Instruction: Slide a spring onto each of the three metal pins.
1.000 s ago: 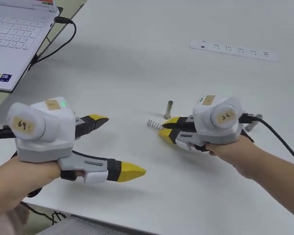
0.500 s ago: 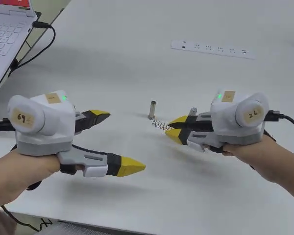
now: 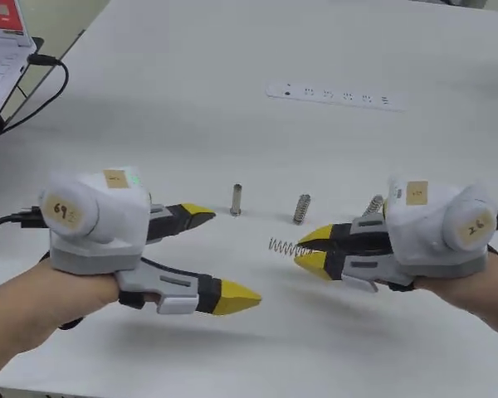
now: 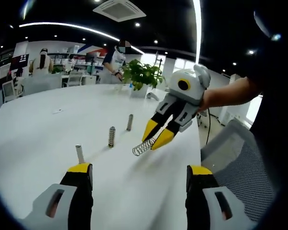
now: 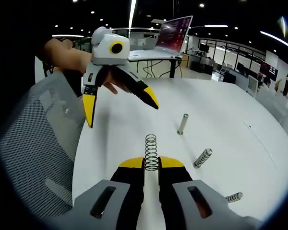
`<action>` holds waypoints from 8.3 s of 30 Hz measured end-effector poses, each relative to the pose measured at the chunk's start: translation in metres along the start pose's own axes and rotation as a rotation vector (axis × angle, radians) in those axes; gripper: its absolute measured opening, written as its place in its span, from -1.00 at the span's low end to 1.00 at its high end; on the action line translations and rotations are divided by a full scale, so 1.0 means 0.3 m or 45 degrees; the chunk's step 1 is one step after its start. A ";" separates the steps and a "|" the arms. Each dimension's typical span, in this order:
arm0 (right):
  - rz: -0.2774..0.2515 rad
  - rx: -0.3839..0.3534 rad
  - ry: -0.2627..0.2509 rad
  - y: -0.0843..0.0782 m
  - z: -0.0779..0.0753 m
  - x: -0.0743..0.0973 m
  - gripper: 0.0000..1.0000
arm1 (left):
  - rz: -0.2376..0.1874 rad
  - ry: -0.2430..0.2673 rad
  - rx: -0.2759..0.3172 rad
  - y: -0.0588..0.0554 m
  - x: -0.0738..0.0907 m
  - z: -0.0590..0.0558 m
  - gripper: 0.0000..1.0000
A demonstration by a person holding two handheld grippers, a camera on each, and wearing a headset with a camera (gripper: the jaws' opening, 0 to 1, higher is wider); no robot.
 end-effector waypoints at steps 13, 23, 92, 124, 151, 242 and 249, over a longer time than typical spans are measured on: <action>-0.027 -0.021 0.081 -0.024 0.019 0.085 -0.84 | 0.032 -0.169 -0.028 0.033 -0.132 -0.013 -0.08; -0.030 0.007 0.139 -0.013 0.034 0.107 -0.84 | 0.011 -0.233 -0.030 0.037 -0.173 -0.032 -0.48; -0.039 0.046 0.139 0.042 0.038 0.131 -0.84 | 0.003 -0.339 -0.082 0.055 -0.149 -0.036 -0.95; -0.203 0.117 0.127 0.159 0.086 0.112 -0.84 | 0.090 -0.330 -0.200 0.049 -0.185 -0.055 -0.96; -0.245 -0.042 0.069 0.145 0.103 0.090 -0.84 | 0.040 -0.296 -0.195 0.060 -0.157 -0.061 -0.95; -0.212 -0.097 -0.131 0.091 0.014 0.032 -0.84 | -0.053 0.252 0.068 -0.089 0.200 0.067 0.96; -0.221 -0.089 -0.118 0.121 0.001 -0.008 -0.84 | -0.055 0.260 0.081 -0.097 0.207 0.065 0.96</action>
Point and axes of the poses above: the centre of the closed fingertips' face, and the gripper's own axes: x roughly backward along the fingers, z roughly to its left, y roughly out of its top, the point moved 9 cm from there along x, roughly backward along the fingers, and after that the axes turned 13 degrees about -y, right-handed, at the moved point
